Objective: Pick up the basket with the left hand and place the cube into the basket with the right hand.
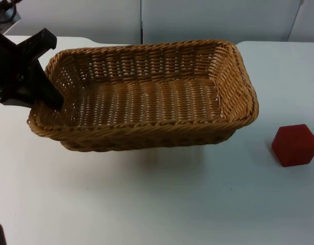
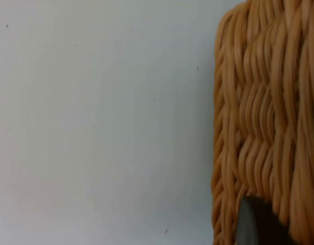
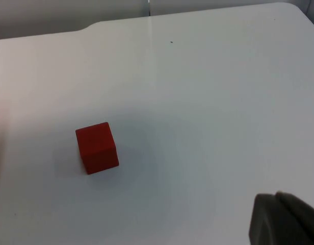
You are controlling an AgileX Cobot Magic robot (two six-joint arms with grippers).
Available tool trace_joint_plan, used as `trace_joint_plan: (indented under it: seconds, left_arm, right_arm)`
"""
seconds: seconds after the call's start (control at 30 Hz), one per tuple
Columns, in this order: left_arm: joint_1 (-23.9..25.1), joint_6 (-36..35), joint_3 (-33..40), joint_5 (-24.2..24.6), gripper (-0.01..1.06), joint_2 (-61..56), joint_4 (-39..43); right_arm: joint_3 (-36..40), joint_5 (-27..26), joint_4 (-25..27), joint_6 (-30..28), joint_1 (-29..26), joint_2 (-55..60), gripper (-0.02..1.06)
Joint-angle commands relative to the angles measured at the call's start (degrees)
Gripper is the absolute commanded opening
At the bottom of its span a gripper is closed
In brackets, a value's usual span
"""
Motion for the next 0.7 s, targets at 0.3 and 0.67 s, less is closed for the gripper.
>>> trace_joint_plan:
  seconds: [0.3,0.67]
  left_arm:
    - [0.0,-0.2,-0.5,1.3,0.00,-0.6,-2.1]
    - [0.0,0.0,-0.5,1.3,0.00,-0.6,-2.1]
  right_arm:
    - [0.4,-0.4,0.2,-0.4,0.2,-0.1,0.00]
    - [0.4,-0.4,0.2,-0.4,0.2,-0.1,0.00]
